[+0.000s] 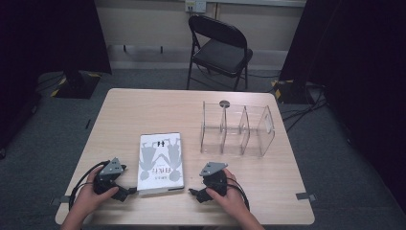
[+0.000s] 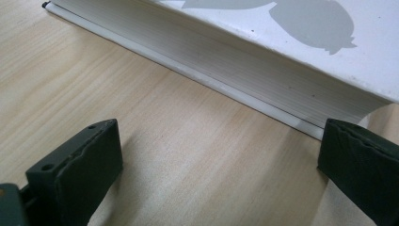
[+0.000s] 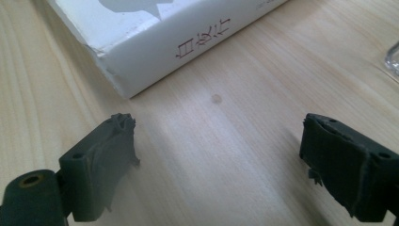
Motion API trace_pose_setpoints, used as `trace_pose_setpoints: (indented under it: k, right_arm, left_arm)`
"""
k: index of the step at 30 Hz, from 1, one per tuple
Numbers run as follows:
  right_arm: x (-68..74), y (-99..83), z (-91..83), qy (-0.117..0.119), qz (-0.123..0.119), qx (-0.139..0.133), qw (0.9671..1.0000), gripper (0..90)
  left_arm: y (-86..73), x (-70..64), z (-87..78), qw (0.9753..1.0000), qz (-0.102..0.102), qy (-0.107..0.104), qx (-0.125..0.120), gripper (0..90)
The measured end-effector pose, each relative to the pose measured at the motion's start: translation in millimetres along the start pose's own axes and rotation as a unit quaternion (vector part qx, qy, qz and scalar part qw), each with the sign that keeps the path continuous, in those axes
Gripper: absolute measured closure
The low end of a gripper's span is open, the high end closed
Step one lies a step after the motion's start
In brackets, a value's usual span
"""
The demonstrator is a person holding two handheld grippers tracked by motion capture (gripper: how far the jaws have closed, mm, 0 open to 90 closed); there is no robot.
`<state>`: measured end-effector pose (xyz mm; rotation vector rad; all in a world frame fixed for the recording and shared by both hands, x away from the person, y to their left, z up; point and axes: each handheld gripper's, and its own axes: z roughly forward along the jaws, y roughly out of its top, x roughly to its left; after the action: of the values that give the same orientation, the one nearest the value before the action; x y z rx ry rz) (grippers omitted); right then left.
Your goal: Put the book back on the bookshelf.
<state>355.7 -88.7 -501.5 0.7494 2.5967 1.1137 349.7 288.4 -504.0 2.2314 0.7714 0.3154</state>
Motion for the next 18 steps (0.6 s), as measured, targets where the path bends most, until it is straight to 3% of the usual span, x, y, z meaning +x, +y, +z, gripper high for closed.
trace_pose_setpoints:
  k: [8, 18]
  right_arm:
    - [3.6, 3.9, 4.2, 0.02, -0.02, -0.001, 0.9996, 9.7]
    - [7.4, 9.5, 10.3, 0.019, -0.017, -0.001, 0.9997, 9.7]
  left_arm:
    - [-3.9, -3.7, -4.3, 0.9999, -0.008, 0.007, 0.002, 0.0]
    - [-8.7, -17.8, -10.5, 0.9996, 0.018, -0.019, 0.008, 0.0]
